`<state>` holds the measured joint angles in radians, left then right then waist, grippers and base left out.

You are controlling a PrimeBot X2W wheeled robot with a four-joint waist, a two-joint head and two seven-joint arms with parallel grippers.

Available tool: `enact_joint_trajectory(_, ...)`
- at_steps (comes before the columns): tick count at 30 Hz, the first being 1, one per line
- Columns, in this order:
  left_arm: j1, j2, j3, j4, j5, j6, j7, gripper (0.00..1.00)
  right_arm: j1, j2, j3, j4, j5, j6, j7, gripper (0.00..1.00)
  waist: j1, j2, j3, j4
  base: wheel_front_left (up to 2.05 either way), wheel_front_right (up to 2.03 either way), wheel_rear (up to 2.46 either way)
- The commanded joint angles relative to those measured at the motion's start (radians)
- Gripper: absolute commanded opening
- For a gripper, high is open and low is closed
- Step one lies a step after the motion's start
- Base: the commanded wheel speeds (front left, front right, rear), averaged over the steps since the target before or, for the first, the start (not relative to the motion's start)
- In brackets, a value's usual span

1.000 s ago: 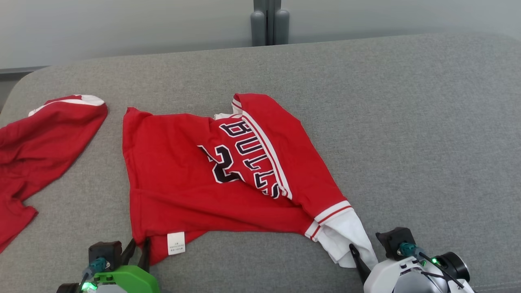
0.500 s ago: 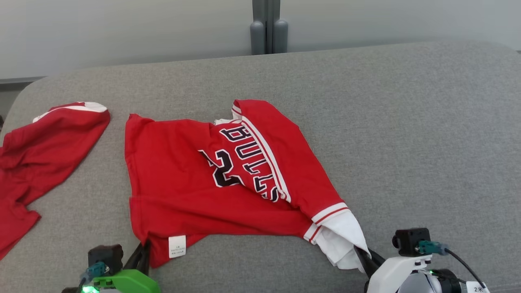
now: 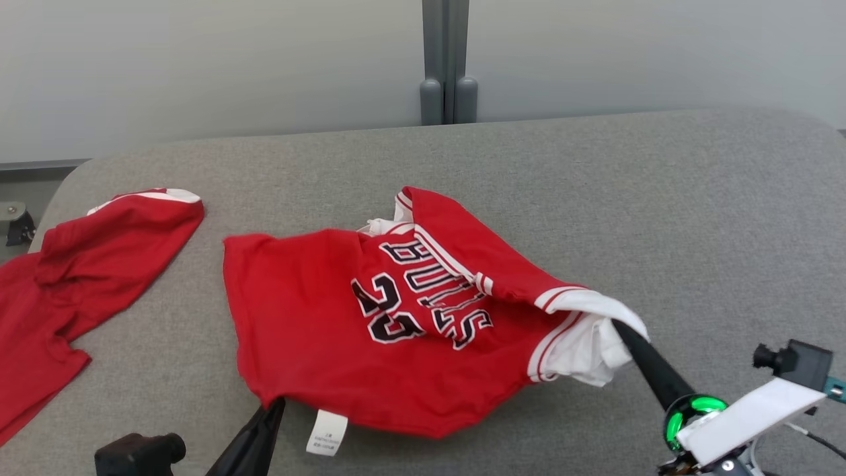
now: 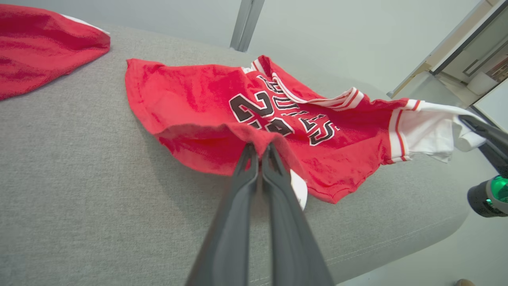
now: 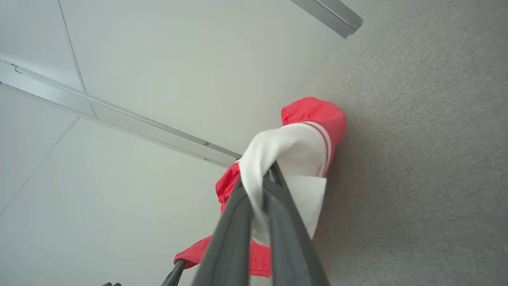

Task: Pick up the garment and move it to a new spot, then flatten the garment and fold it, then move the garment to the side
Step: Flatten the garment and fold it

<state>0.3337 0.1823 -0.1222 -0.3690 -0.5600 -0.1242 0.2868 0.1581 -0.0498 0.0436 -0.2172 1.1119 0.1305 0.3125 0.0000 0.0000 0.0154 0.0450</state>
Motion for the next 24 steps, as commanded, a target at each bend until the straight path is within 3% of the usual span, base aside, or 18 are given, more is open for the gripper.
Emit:
enact_joint_trajectory(1, 0.021, 0.009, 0.001, -0.063, -0.032, -0.006, 0.015, 0.0, 0.01, -0.002, -0.021, -0.046, 0.056, 0.0, 0.003, 0.0, 0.0, 0.0, -0.009, 0.004, 0.0, 0.0, 0.0)
enact_joint_trajectory(7, 0.006, 0.042, 0.017, -0.311, -0.153, -0.007, 0.07, 0.0, 0.018, -0.001, -0.119, -0.265, 0.249, 0.0, 0.013, 0.0, 0.0, 0.0, -0.021, -0.014, 0.0, 0.0, 0.0)
enact_joint_trajectory(15, -0.152, 0.111, 0.096, -0.556, -0.31, 0.004, 0.156, 0.0, -0.053, -0.022, -0.285, -0.527, 0.391, 0.0, 0.047, 0.0, 0.0, 0.0, 0.009, -0.072, 0.0, 0.0, 0.0)
enact_joint_trajectory(20, -0.341, 0.165, 0.147, -0.585, -0.392, 0.038, 0.232, 0.0, -0.129, -0.057, -0.345, -0.595, 0.369, 0.0, 0.073, 0.0, 0.0, 0.0, 0.086, -0.104, 0.0, 0.0, 0.0)
enact_joint_trajectory(24, -0.501, 0.228, 0.174, -0.556, -0.41, 0.068, 0.309, 0.0, -0.257, -0.064, -0.327, -0.555, 0.267, 0.0, 0.119, 0.0, 0.0, 0.0, 0.203, -0.117, 0.0, 0.0, 0.0)
